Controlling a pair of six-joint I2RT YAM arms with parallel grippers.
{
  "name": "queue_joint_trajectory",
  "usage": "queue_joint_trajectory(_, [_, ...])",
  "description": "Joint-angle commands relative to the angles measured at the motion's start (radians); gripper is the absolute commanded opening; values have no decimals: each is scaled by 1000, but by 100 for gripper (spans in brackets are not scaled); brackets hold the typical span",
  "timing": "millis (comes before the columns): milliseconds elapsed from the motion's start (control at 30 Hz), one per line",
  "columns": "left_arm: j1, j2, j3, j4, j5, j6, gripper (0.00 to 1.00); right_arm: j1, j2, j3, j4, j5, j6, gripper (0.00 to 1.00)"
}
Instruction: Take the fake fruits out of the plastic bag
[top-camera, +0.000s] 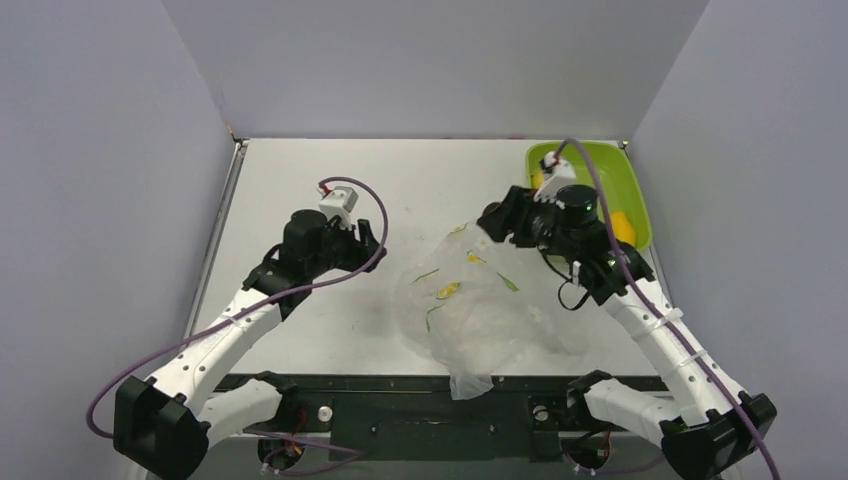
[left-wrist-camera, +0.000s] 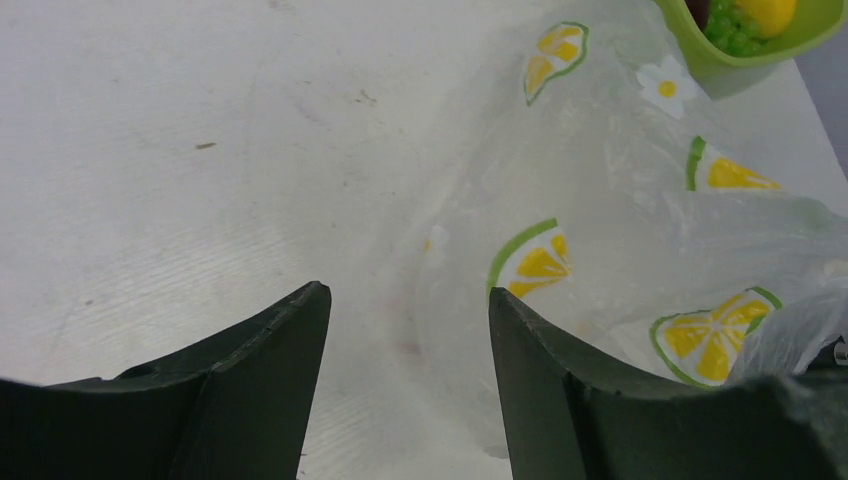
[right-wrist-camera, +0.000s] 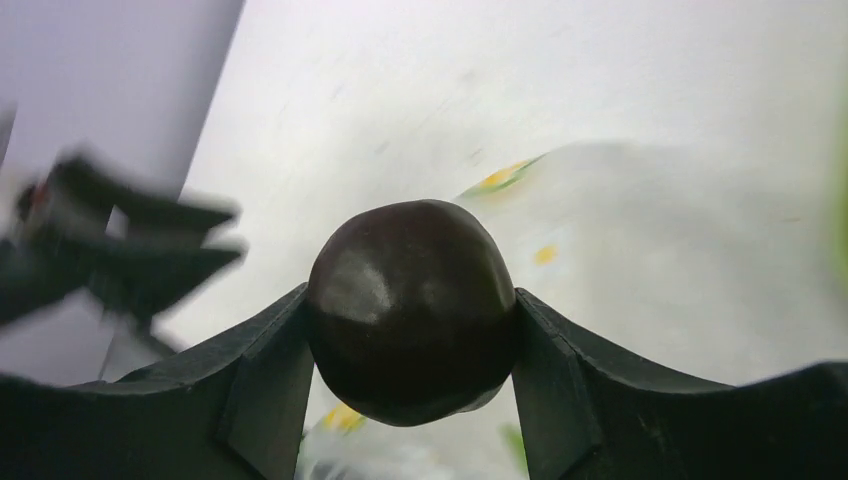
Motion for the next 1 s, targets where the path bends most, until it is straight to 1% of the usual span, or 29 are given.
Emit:
queue_joint_trajectory(0, [-198,29,16,76,-148,-103,58,-233,63,84,9,214,-2,0])
queue_joint_trajectory(33, [-231,35,19,88,-183,-141,58,-306,108,110,15,229,-5,0])
queue_joint_trajectory(67, [-289,37,19,98,-246,-159,58,-336,134,122,39,240,-6,0])
queue_joint_trajectory(100, [-319,47,21,121,-275,-189,59,-392,189,147,51,266,-6,0])
queue_joint_trajectory(133, [-375,54,25,130,-331,-201,59,-421,218,175,75,274,-5,0])
queue_joint_trajectory(167, [-403,75,44,135,-365,-222,59,-476,282,191,88,288,-3,0])
queue_joint_trajectory(200, [-461,105,77,132,-429,-229,60,-498,315,224,116,293,-1,0])
queue_joint_trajectory(233, [-521,121,95,116,-501,-238,60,-541,389,243,125,318,1,0])
queue_joint_trajectory(267, [-550,161,138,95,-540,-239,60,-562,426,296,129,325,2,0])
queue_joint_trajectory(300, [-608,180,163,85,-609,-230,60,-597,507,329,121,326,2,1])
queue_joint_trajectory(333, [-632,223,206,59,-640,-223,60,-611,582,397,100,325,2,1])
queue_joint_trajectory(367, [-676,245,227,48,-688,-204,61,-634,613,427,90,325,3,1])
queue_joint_trajectory(433, [-726,302,287,18,-731,-173,61,-659,695,499,82,331,10,5])
queue_joint_trajectory(500, [-764,347,333,-1,-759,-144,61,-674,769,568,73,349,5,12])
queue_joint_trajectory(533, [-773,372,354,-5,-765,-123,61,-677,817,615,63,354,1,17])
queue_joint_trajectory(567, [-786,383,363,-9,-773,-114,62,-679,839,637,56,354,-8,20])
queue_joint_trajectory(600, [-791,406,385,-26,-775,-101,62,-680,884,678,43,355,-13,26])
queue_joint_trajectory(667, [-802,440,420,-57,-777,-87,62,-682,940,725,26,358,-28,33])
queue_joint_trajectory(700, [-809,449,428,-65,-766,-79,62,-682,954,736,19,359,-35,35])
queue_joint_trajectory(767, [-815,465,442,-79,-725,-50,63,-682,989,760,16,365,-43,42])
queue_joint_trajectory(800, [-818,470,445,-82,-712,-34,63,-683,1007,764,15,367,-47,49])
queue_joint_trajectory(833, [-819,470,446,-84,-682,-27,63,-684,1014,772,13,369,-50,51])
queue_joint_trajectory(867, [-821,469,446,-89,-666,-14,64,-684,1031,777,10,368,-58,57])
queue_joint_trajectory(967, [-827,463,449,-95,-622,5,65,-682,1056,794,-13,371,-75,65])
